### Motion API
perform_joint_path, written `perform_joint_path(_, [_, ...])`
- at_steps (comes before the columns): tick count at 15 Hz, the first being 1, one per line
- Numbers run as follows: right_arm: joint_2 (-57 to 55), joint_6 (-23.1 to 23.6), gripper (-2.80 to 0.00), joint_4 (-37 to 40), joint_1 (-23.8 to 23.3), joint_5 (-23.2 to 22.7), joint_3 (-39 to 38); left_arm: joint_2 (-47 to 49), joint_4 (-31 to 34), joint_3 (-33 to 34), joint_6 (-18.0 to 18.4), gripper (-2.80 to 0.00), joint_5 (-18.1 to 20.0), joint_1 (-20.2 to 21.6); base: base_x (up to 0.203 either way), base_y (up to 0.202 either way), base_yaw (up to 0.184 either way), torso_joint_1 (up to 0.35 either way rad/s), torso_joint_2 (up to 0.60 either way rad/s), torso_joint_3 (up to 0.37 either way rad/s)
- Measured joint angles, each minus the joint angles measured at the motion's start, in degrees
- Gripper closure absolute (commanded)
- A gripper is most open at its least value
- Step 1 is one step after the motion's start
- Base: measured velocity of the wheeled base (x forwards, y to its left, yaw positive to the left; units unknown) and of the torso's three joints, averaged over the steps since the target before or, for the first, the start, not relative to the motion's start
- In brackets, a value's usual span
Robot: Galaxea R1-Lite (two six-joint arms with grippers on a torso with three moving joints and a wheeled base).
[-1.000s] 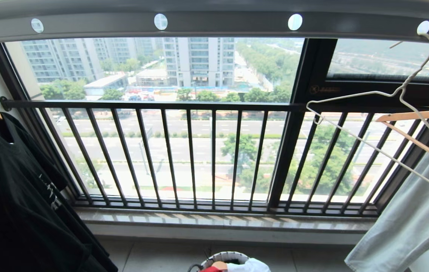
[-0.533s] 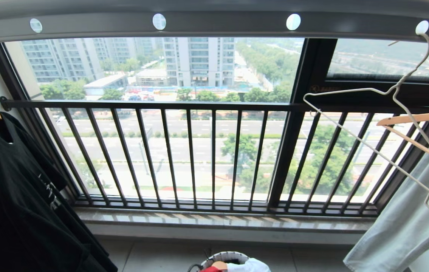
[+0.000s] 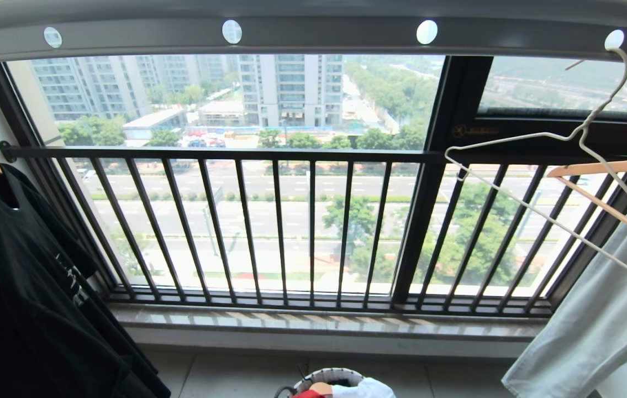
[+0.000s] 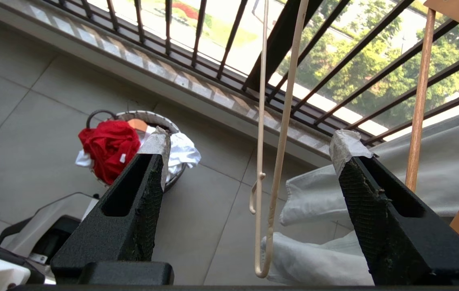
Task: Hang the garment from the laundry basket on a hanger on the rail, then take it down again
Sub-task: Pick up the clothes rack on the clothesline
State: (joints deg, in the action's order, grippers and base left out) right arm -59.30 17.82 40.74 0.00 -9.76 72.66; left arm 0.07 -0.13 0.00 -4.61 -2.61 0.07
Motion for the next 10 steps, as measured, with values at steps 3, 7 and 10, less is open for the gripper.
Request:
perform_joint_path(3, [-3.26,0.00,-2.80,-2.44,-0.55,0.20,-0.24,0.00,0.00,0.00,-0.01,0.00,0.00,0.00,0.000,0.000,0.000,0.000,0.00,0.000])
perform_joint_path(7, [-6.10,-0.38,-2.80,-2.68,-0.98,0.16,-3.05,0.00,0.01,0.00,-0.01,0.00,0.00,0.00,0.000,0.000,0.000,0.000,0.00,0.000])
perform_joint_path(10, [-7.53,-0.79,-2.80,-2.79,-1.51,0.17,-4.06,0.00,0.00,0.00,-0.01,0.00,0.00,0.00,0.000,0.000,0.000,0.000,0.00,0.000])
